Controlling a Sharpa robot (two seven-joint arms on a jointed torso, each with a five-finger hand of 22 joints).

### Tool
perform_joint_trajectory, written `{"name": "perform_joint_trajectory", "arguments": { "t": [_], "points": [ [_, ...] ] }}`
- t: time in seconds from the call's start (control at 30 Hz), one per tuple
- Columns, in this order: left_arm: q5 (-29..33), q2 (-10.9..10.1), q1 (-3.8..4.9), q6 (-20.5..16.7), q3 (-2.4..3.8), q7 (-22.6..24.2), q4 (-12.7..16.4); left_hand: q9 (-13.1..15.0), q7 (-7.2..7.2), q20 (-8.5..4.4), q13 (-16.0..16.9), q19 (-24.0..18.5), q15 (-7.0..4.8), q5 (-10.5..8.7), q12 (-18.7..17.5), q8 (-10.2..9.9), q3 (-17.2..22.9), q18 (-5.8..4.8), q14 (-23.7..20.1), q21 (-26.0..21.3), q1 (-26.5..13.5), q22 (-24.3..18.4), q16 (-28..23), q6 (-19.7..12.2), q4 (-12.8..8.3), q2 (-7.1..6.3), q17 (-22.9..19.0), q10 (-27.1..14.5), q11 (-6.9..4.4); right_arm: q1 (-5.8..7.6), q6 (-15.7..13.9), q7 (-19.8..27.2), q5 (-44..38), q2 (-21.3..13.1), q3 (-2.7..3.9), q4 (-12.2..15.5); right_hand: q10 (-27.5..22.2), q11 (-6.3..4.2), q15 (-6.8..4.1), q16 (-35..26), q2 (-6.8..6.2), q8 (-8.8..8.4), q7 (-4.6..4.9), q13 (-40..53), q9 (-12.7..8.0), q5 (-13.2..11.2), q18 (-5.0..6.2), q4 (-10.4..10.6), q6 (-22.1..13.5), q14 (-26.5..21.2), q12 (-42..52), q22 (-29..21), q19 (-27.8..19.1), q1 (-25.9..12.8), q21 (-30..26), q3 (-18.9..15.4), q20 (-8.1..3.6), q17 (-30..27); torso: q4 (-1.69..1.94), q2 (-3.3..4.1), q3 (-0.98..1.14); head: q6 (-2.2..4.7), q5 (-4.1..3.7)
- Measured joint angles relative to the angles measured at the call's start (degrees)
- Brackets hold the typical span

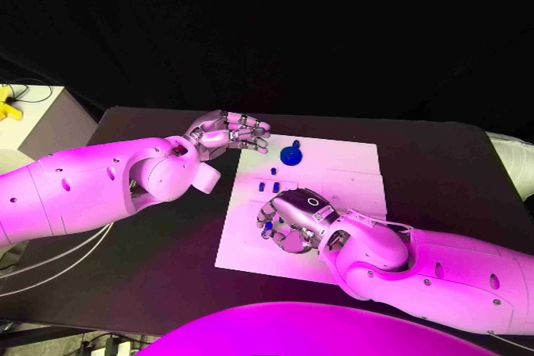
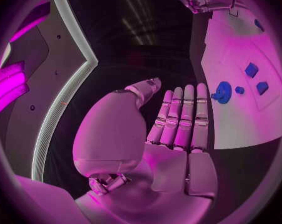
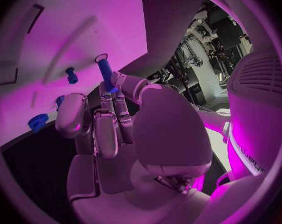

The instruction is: Assemble the parts on the task board

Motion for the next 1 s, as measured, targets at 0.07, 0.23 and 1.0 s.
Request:
{"name": "perform_joint_trajectory", "arguments": {
  "t": [0.07, 0.23, 1.0],
  "points": [
    [0.0, 0.0, 0.00, 0.0, 0.00, 0.0, 0.0, 0.0, 0.00, 0.00, 0.0, 0.0, 0.00, 0.00, 0.0, 0.0, 0.0, 0.00, 0.0, 0.0, 0.0, 0.0, 0.0, 0.0, 0.0, 0.00, 0.0, 0.0, 0.00, -0.02, -0.1, 0.0, 0.0, 0.0, 0.00, 0.1, 0.0, 0.00, 0.00, 0.0, 0.00, 0.00, 0.00, 0.0, 0.0, 0.0, 0.00, -0.1, 0.0, 0.0, 0.0, 0.0, 0.0, 0.0, 0.0, 0.1, 0.00, 0.0, 0.00, 0.00, 0.00, 0.00, 0.02],
    [0.0, 0.0, 0.00, 0.1, 0.00, 0.0, 0.0, 0.0, 0.00, 0.00, 0.0, 0.0, 0.00, 0.00, 0.0, 0.0, 0.0, 0.00, 0.0, 0.0, 0.0, 0.0, 0.0, 0.0, 0.0, 0.00, 0.0, 0.0, 0.00, -0.09, -0.1, 0.0, 0.0, 0.0, 0.00, 0.2, 0.0, 0.00, 0.00, 0.0, 0.00, 0.00, 0.00, 0.0, 0.0, 0.0, 0.00, -0.2, 0.0, 0.0, 0.0, 0.1, 0.0, 0.0, 0.0, 0.1, 0.00, 0.0, 0.00, 0.00, 0.01, 0.00, 0.04],
    [0.0, 0.0, 0.00, 0.2, 0.00, -0.2, -0.1, -0.1, 0.00, 0.00, 0.0, 0.0, 0.00, 0.00, 0.0, 0.0, 0.0, 0.00, 0.0, 0.0, 0.0, 0.0, 0.0, 0.0, 0.0, 0.00, 0.0, 0.0, 0.00, -0.29, 0.5, -0.1, 0.2, 0.7, 0.04, -1.1, 0.2, 0.21, 0.00, 0.0, 0.09, 0.00, 0.20, 0.0, 0.0, 0.5, 0.00, -0.5, 0.2, 0.0, -0.3, 0.1, 0.0, -0.1, 0.0, 0.2, 0.00, 0.0, 0.01, 0.01, -0.01, 0.00, -0.06]
  ]
}}
